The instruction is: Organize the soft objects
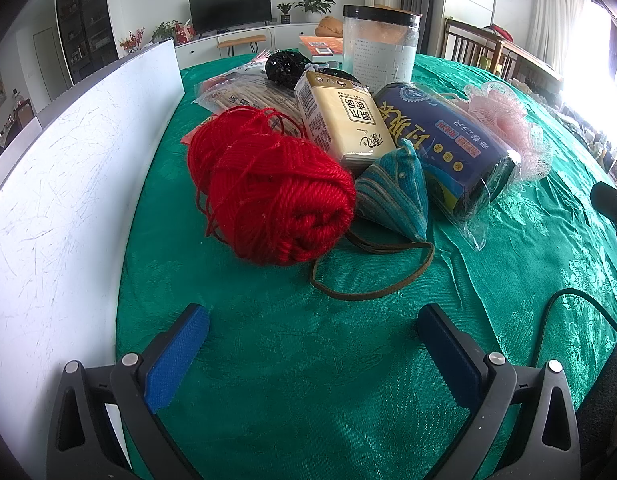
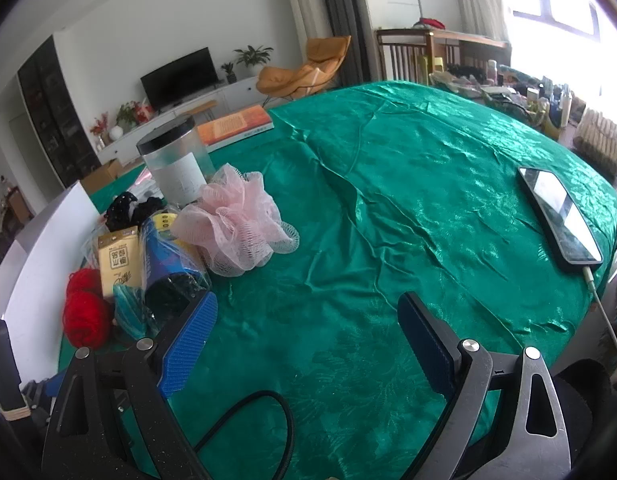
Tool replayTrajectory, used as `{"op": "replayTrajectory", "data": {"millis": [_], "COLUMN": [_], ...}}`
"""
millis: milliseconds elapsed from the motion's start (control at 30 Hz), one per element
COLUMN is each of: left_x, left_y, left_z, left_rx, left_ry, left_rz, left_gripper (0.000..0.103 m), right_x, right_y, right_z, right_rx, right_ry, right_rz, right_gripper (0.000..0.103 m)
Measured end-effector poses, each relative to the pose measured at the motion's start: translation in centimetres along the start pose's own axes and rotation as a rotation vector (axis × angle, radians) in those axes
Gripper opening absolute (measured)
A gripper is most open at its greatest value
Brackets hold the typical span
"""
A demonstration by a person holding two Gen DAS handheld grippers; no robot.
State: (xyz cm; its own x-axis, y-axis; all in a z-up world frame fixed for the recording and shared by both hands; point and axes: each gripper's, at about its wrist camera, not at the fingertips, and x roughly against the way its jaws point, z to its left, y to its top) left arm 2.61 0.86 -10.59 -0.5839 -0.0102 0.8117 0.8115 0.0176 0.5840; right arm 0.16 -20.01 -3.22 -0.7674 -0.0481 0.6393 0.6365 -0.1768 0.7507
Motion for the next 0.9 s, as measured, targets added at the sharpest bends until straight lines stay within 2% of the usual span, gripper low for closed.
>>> {"op": "replayTrajectory", "data": {"millis": [900], "left_x": [0.0], "left_y": [0.0], "left_z": [0.0], "left_rx": [-0.001], "left_ry": [0.001], "left_rz": [-0.001], "left_gripper": [0.103], "right_x": [1.3], "right_y": [-0.3], "right_z": [1.6], "right_rx": [-0.048], "right_ry": [0.021], "right_rz": [0.037], "right_gripper": [0.093]}}
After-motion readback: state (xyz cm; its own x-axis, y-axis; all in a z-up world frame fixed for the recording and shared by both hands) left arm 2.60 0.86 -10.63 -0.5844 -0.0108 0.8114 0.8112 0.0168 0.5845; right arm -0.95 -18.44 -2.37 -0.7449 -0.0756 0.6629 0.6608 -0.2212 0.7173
